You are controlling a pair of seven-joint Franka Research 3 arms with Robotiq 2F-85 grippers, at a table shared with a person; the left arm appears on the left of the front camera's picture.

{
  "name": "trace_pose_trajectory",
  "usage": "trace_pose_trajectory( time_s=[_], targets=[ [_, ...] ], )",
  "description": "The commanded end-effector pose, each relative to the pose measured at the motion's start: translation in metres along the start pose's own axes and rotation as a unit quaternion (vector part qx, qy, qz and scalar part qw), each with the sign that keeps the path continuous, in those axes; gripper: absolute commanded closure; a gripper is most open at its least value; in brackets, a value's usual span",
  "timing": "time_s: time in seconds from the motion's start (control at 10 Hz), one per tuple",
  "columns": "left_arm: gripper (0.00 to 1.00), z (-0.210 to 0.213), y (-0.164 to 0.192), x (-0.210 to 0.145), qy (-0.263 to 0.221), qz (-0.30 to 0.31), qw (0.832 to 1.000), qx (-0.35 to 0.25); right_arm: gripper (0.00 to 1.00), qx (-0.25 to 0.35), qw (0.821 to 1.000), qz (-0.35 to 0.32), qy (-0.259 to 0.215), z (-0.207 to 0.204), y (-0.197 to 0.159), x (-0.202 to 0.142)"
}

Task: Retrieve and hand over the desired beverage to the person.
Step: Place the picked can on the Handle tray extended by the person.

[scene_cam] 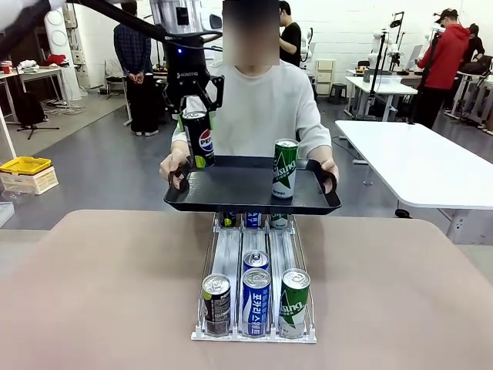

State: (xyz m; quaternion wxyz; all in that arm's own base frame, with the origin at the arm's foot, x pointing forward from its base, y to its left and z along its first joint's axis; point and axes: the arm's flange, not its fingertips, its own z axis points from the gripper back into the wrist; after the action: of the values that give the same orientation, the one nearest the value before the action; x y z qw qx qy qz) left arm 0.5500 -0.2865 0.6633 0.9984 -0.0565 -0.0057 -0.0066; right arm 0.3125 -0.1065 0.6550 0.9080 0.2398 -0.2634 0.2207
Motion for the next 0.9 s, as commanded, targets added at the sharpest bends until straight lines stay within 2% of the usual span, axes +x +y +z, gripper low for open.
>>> trace_pose_trajectory(
  time_s=[0.0, 0.2, 0.8],
  targets=[
    [0.42, 0.003, -0.016, 0.029, 0.011, 0.011, 1.000, 0.004, 0.00, 0.008, 1.000, 0.003, -0.005, -0.002, -0.001, 0.001],
    [0.42, -0.022, -0.020, 0.038, -0.005, 0.011, 1.000, 0.024, 0.00, 0.008, 1.000, 0.003, -0.005, -0.002, -0.001, 0.001],
    [0.42, -0.060, -0.030, 0.038, 0.015, 0.001, 0.998, 0.063, 0.00, 0.008, 1.000, 0.003, -0.005, -0.002, -0.001, 0.001]
  ],
)
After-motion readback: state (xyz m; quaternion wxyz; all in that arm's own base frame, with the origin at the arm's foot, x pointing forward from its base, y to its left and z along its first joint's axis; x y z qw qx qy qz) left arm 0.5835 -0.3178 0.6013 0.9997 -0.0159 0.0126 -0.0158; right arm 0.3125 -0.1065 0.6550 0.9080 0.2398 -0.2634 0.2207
